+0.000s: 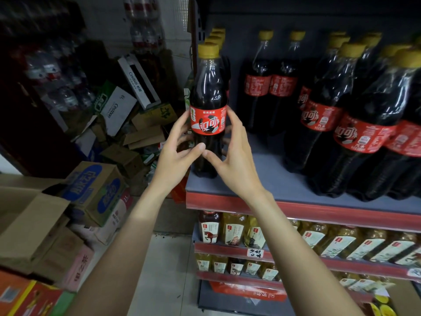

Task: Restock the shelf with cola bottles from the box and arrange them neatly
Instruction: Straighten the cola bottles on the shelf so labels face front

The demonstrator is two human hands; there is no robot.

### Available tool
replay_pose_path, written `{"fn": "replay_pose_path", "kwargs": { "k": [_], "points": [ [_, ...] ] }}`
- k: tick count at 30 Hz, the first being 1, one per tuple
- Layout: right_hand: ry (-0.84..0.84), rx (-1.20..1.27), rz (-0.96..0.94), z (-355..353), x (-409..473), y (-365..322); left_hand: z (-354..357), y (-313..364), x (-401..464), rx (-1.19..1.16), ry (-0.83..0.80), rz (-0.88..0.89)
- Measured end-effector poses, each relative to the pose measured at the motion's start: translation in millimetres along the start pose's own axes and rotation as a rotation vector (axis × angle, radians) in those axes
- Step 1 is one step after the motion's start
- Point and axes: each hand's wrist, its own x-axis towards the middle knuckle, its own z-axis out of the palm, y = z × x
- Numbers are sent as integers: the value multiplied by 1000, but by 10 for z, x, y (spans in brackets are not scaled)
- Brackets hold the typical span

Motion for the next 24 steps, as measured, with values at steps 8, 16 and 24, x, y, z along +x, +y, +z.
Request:
{"fn": "replay_pose_path", "kwargs": {
  "k": [8,16,24],
  "points": [
    [20,16,22,33,-42,-24,62,-33,37,-108,-66,-68],
    [137,-78,-37,-438,46,193,150,-21,19,-102,-7,15],
    [149,-400,351,-212,844,577,315,-60,108,-112,46,89]
  ]
}}
